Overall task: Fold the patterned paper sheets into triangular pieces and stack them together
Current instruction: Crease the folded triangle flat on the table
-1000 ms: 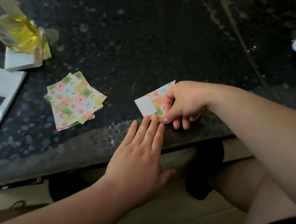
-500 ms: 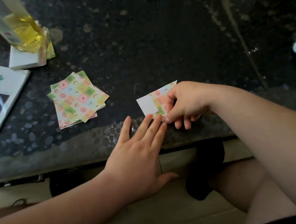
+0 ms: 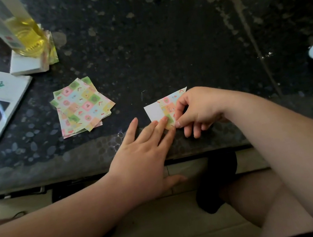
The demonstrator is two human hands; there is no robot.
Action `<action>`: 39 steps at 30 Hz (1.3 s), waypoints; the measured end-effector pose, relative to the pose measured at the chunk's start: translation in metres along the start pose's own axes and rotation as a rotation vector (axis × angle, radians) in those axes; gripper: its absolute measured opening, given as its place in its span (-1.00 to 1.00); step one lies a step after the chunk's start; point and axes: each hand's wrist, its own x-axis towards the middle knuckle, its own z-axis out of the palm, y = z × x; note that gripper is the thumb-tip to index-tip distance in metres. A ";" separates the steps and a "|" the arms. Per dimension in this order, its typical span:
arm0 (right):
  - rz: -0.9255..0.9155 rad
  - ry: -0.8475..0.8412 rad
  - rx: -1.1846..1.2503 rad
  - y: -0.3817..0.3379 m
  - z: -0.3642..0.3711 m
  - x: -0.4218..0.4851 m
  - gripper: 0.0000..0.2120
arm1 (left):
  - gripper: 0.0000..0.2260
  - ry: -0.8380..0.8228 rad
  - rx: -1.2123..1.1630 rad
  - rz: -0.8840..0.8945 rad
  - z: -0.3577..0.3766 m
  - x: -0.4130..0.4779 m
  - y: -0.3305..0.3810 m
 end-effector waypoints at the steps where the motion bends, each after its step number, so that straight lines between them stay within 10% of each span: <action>1: 0.001 0.014 -0.001 0.000 0.000 0.001 -0.91 | -0.03 -0.011 0.015 -0.003 -0.001 0.000 0.000; 13: 0.090 0.442 0.088 0.007 -0.021 0.005 -0.85 | -0.05 -0.129 0.087 -0.035 -0.004 0.003 -0.006; 23: 0.091 0.455 0.360 -0.007 -0.005 0.005 -0.86 | -0.17 -0.044 -0.082 -0.138 -0.011 0.007 -0.020; 29: 0.032 0.500 -0.022 -0.002 -0.004 0.008 -0.43 | -0.25 -0.118 -0.121 -0.133 -0.022 0.010 -0.023; 39: -0.095 0.522 -0.129 0.001 0.003 0.007 -0.40 | -0.55 0.175 -0.471 -0.295 -0.029 0.028 -0.038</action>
